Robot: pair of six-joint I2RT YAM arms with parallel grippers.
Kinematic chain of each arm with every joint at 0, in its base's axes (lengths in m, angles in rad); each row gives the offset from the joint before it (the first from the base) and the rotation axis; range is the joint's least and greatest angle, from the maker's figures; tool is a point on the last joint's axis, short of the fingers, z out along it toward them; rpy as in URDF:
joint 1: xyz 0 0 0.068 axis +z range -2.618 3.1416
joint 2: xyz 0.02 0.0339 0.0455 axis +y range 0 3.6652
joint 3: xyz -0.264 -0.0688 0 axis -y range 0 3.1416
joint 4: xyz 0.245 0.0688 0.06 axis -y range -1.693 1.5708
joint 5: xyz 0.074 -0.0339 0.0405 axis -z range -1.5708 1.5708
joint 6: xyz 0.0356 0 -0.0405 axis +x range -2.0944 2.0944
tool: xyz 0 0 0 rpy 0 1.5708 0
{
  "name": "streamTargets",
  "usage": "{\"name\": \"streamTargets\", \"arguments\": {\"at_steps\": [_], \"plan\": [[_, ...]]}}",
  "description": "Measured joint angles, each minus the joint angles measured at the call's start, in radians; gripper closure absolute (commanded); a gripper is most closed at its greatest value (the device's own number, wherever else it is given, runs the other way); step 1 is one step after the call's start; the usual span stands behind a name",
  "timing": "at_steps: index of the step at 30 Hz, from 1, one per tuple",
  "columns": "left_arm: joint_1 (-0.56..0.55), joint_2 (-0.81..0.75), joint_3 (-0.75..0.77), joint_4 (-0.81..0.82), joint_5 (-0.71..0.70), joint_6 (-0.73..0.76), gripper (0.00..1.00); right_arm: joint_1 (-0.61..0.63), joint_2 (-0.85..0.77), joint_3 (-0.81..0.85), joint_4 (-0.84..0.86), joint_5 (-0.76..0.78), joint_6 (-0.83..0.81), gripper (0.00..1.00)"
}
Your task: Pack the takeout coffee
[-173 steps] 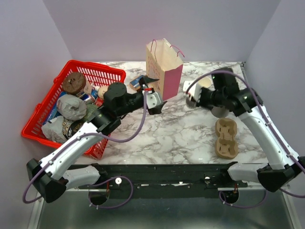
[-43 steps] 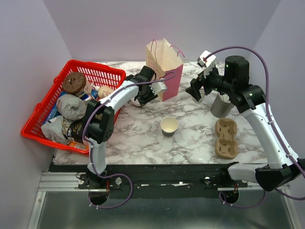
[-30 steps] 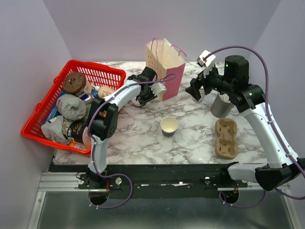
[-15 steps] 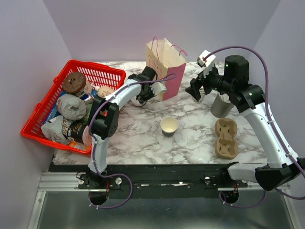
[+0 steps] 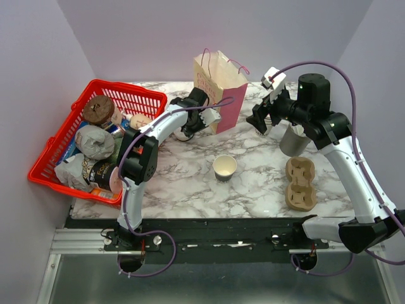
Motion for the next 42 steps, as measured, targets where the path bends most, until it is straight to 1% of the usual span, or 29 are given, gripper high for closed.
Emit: {"name": "streamTargets", "arguments": {"at_steps": [1, 3, 9, 20, 21, 22, 23, 25, 32, 42], "plan": [[0.0, 0.0, 0.0, 0.0, 0.0, -0.001, 0.97, 0.0, 0.0, 0.0, 0.0, 0.0, 0.0, 0.02], [0.001, 0.0, 0.0, -0.001, 0.0, -0.001, 1.0, 0.0, 0.0, 0.0, 0.0, 0.0, 0.0, 0.02], [0.004, 0.0, 0.002, -0.006, 0.0, -0.003, 1.0, 0.0, 0.0, 0.0, 0.0, 0.0, -0.001, 0.02], [0.007, -0.004, 0.076, -0.069, 0.024, -0.033, 1.0, 0.0, 0.0, -0.014, 0.0, 0.0, -0.001, 0.02], [0.008, -0.006, 0.083, -0.072, 0.032, -0.042, 0.98, 0.0, 0.0, -0.017, 0.0, -0.001, -0.001, 0.02], [0.009, -0.011, 0.083, -0.072, 0.036, -0.047, 0.75, 0.0, 0.0, -0.02, 0.0, -0.001, -0.001, 0.02], [0.01, -0.018, 0.083, -0.074, 0.038, -0.049, 0.68, 0.0, 0.0, -0.023, 0.0, -0.002, -0.002, 0.02], [0.01, -0.027, 0.079, -0.067, 0.038, -0.054, 0.61, 0.0, 0.0, -0.026, 0.0, -0.005, -0.001, 0.02], [0.011, -0.032, 0.053, -0.054, 0.031, -0.041, 0.59, 0.0, -0.001, -0.029, 0.0, -0.011, -0.002, 0.02], [0.013, 0.006, 0.053, -0.051, 0.03, -0.04, 0.62, 0.0, -0.005, -0.04, 0.0, -0.011, -0.001, 0.02]]}}
